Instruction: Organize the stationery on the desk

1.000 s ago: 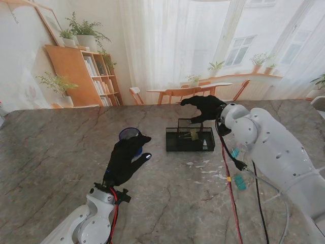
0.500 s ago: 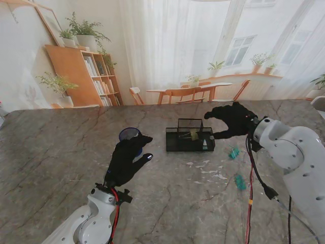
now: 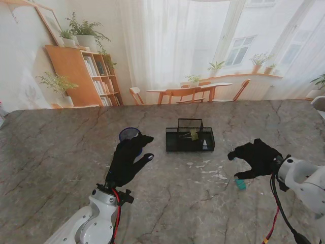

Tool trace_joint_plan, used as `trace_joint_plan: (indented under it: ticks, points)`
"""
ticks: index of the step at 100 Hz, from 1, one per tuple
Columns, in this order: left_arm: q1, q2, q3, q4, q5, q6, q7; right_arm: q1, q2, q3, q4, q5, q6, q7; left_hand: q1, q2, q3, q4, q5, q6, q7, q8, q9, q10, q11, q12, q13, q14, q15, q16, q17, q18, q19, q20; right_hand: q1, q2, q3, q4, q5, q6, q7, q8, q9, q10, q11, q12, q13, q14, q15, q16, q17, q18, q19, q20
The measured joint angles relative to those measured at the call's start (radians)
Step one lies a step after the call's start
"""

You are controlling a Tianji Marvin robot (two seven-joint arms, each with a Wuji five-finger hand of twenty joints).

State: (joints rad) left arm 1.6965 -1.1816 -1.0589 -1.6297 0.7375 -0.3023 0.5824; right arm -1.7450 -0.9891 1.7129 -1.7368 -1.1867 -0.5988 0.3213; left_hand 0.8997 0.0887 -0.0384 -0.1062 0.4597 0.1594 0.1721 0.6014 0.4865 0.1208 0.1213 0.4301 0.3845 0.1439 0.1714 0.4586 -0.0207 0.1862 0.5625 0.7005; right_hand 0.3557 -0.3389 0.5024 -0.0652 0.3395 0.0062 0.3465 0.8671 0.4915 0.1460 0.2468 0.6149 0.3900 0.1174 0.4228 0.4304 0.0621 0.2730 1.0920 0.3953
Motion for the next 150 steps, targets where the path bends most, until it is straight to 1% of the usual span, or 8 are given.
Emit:
trace_joint_plan:
  ticks: [10,20,38,50,70,111,131,150]
  points:
    - [-0.001,-0.001,0.003,0.001,-0.002,-0.005,0.003,-0.046,0.000,0.014,-0.004,-0.027,0.008,-0.002,0.000,0.000,0.000,0.000,0.000,0.000,0.000,0.000,0.000,0.000,0.000,0.000,0.000,0.000,0.000,0.000,0.000,0.000,0.000,0.000,0.033,-0.029,0.008,0.000,-0.052,0.001,-0.065,0.000,-0.005,-0.005,0.000,0.000,0.013,-0.001,0.021,0.001,0.018,-0.001,0.000,0.012]
    - [-0.002,-0.001,0.007,0.001,-0.002,-0.009,0.006,-0.070,0.001,0.014,0.003,-0.070,0.010,-0.023,0.000,0.000,0.000,0.000,0.000,0.000,0.000,0.000,0.000,0.000,0.000,0.000,0.006,0.000,0.000,0.000,0.000,0.000,0.000,0.000,0.081,-0.051,0.009,0.000,-0.099,0.045,-0.120,-0.013,-0.017,-0.019,0.000,0.000,0.034,-0.024,0.036,0.004,0.040,-0.009,-0.001,0.024]
    - [-0.005,-0.001,0.015,0.001,-0.001,-0.011,0.007,-0.072,0.011,-0.015,0.056,-0.122,0.010,-0.066,0.000,0.000,0.000,0.000,0.000,0.000,0.000,0.000,0.000,0.000,0.000,0.000,0.006,0.000,0.000,0.000,0.000,0.000,0.000,0.000,0.173,-0.113,0.013,0.000,-0.160,0.101,-0.191,-0.050,-0.081,-0.034,-0.009,-0.047,0.035,-0.025,0.060,0.004,0.067,-0.021,0.024,0.024]
    - [-0.006,-0.001,0.020,0.001,0.001,-0.011,0.007,-0.062,0.015,-0.043,0.092,-0.169,0.014,-0.092,0.000,0.000,0.000,0.000,0.000,0.000,0.000,0.000,0.000,0.000,0.000,0.000,0.006,0.000,0.000,0.000,0.000,0.001,0.000,0.000,0.206,-0.142,0.055,0.000,-0.171,0.102,-0.214,-0.061,-0.105,-0.037,-0.028,-0.096,0.035,-0.026,0.071,0.004,0.074,-0.023,0.043,0.024]
    - [-0.007,-0.001,0.022,0.001,0.002,-0.011,0.004,-0.036,0.020,-0.091,0.139,-0.192,0.054,-0.115,0.000,0.000,0.000,0.000,0.000,0.000,0.000,0.000,0.000,0.000,0.000,0.000,0.006,0.000,0.000,0.000,0.000,0.001,0.000,0.000,0.193,-0.176,0.194,0.000,-0.194,0.113,-0.215,-0.062,-0.143,-0.038,-0.014,-0.121,0.035,-0.026,0.106,-0.004,0.074,-0.032,0.076,0.024]
    - [-0.011,-0.001,0.026,0.000,0.006,-0.009,0.000,0.022,0.024,-0.163,0.212,-0.183,0.124,-0.165,0.000,0.000,0.000,0.000,0.000,0.000,0.000,0.000,0.000,0.000,0.000,0.000,0.006,0.000,0.000,0.000,0.000,0.001,0.000,0.000,0.154,-0.173,0.206,-0.002,-0.155,0.114,-0.176,-0.062,-0.114,-0.038,0.088,-0.121,0.037,-0.048,0.151,-0.005,0.097,-0.043,0.109,0.024]
    - [-0.010,-0.001,0.026,-0.001,0.006,-0.006,-0.002,0.030,0.024,-0.172,0.221,-0.183,0.137,-0.178,0.000,0.000,0.000,0.000,0.000,0.000,0.000,0.000,0.000,0.000,0.000,0.000,0.006,0.000,0.000,0.000,0.000,0.002,0.000,0.000,0.172,-0.174,0.243,-0.002,-0.078,0.117,-0.140,-0.062,-0.086,-0.040,0.101,-0.121,0.078,-0.062,0.166,-0.007,0.120,-0.044,0.112,0.024]
    - [-0.010,-0.001,0.026,-0.002,0.007,-0.006,-0.003,0.036,0.024,-0.173,0.223,-0.171,0.139,-0.160,0.000,0.000,0.000,0.000,0.000,0.000,0.000,0.000,0.000,0.000,0.000,0.000,0.006,0.000,0.000,0.000,0.000,0.002,-0.001,0.000,0.183,-0.188,0.266,-0.002,-0.078,0.116,-0.140,-0.061,-0.082,-0.026,0.097,-0.122,0.103,-0.063,0.168,-0.015,0.133,-0.044,0.114,0.024]
